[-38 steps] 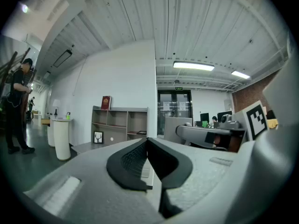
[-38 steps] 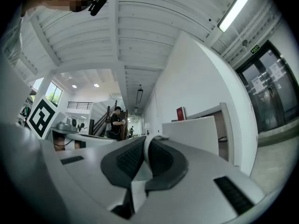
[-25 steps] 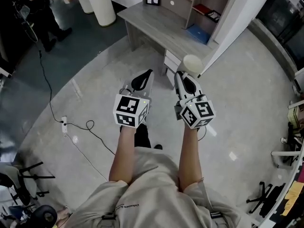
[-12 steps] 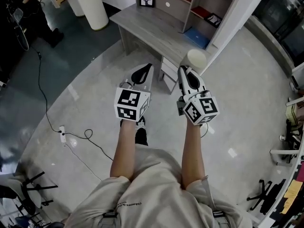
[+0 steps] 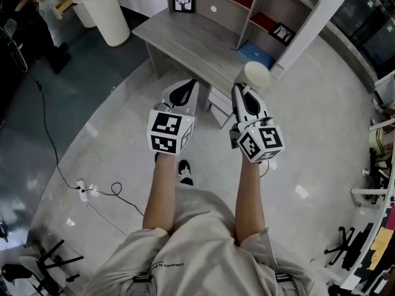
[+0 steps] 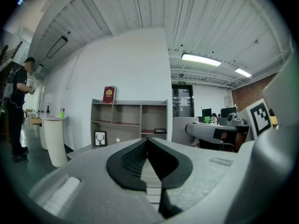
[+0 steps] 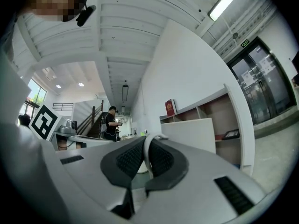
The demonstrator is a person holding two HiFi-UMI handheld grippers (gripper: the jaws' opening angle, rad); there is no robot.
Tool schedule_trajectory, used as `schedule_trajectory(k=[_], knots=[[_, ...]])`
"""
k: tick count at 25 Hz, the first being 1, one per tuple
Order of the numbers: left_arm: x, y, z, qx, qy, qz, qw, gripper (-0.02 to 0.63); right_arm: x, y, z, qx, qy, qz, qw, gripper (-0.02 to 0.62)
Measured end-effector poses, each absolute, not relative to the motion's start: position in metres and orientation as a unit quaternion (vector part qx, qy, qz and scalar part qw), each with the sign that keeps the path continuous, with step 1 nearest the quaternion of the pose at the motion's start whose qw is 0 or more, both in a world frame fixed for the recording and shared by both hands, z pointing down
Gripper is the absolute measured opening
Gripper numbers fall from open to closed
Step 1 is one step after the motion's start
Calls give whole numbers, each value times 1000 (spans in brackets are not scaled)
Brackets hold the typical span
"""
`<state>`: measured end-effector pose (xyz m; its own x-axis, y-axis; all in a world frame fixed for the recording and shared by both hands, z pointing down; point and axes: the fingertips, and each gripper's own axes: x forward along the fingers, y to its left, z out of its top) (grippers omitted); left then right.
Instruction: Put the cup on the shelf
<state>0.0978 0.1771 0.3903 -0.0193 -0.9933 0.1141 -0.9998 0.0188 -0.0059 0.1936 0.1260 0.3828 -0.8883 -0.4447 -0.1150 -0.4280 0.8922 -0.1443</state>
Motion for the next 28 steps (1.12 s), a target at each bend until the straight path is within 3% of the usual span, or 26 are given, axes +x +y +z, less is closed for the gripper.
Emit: schedule_trajectory(k=[8,16,28], knots=[[30,145,397,704,-708,34,45,9,143,86,393,-251,964,-64,64,21],[-19,130,406,707,-703,31,65,9,115,52,376,-308,944,-68,98,21],[-64,103,428,716,-693,31,73,9,70,11,396,-316,942,-76,86,21]])
